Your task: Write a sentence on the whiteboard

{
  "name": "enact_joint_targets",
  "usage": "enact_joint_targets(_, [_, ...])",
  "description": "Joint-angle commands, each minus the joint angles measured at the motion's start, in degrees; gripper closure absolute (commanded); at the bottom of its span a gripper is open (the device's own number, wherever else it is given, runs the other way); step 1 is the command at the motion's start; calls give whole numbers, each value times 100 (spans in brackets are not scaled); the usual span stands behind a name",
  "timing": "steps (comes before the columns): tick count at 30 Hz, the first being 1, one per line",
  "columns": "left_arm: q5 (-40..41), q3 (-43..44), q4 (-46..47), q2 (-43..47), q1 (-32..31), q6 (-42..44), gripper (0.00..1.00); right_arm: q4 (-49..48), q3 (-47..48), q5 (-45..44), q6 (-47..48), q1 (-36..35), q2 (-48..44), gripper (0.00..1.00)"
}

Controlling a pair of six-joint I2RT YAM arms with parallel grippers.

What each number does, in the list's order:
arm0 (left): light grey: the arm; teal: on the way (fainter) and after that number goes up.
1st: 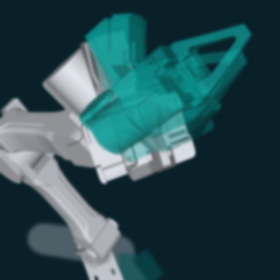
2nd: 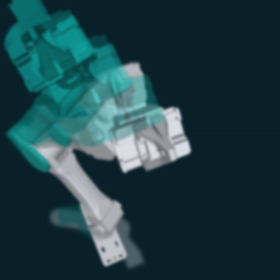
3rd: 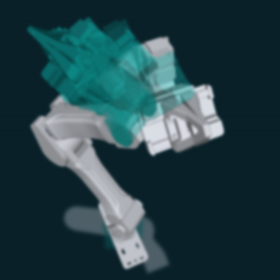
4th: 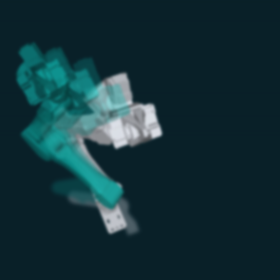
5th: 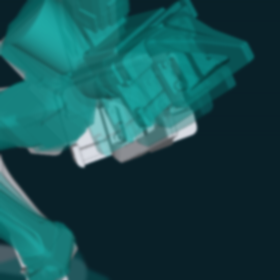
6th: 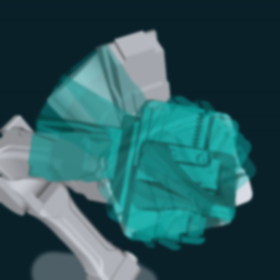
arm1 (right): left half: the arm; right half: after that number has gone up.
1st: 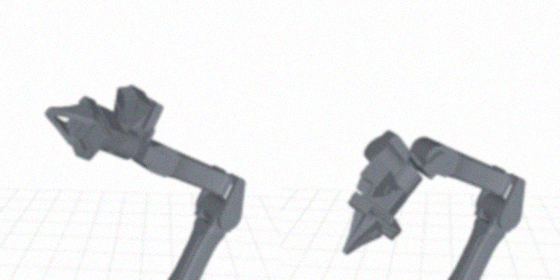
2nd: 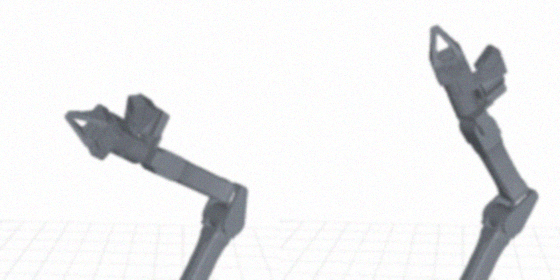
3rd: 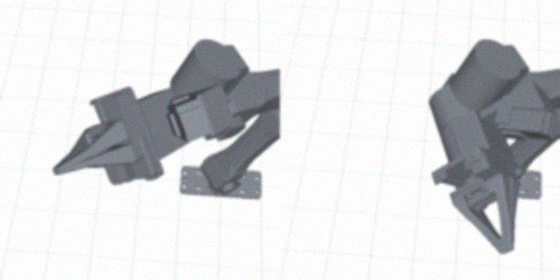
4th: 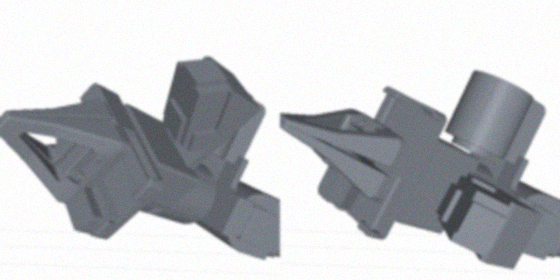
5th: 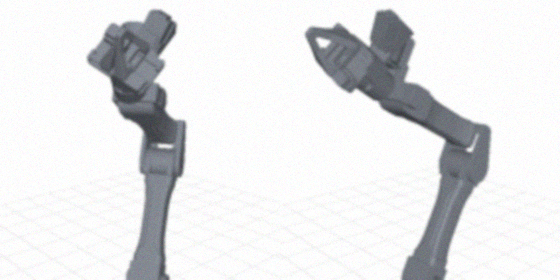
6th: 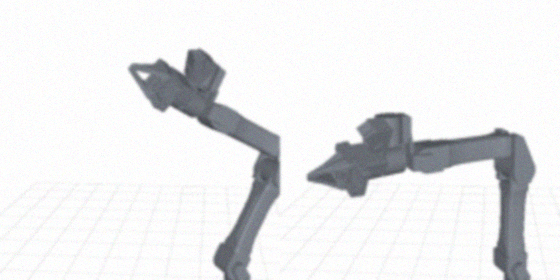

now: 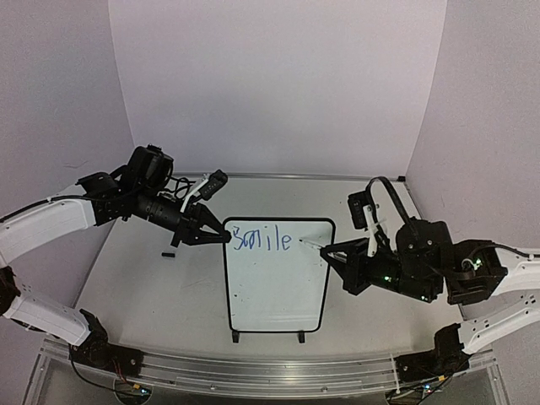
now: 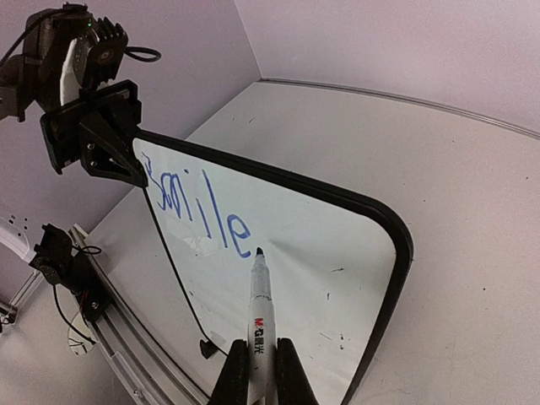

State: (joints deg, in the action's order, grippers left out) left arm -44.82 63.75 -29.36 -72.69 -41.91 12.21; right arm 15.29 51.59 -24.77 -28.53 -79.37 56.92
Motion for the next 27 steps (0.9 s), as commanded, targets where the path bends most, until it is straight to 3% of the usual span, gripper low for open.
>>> enact_joint_targets(1, [307,25,-377,-195,-54,161,100,110,34,-80,6,26,84,100])
enact_joint_targets(16, [301,25,-384,-188,-55,161,100,419,160,-408,-152,26,294,100])
enact_joint_targets(27, [306,25,-388,-195,-54,162,100,553,236,-154,-161,27,388,100])
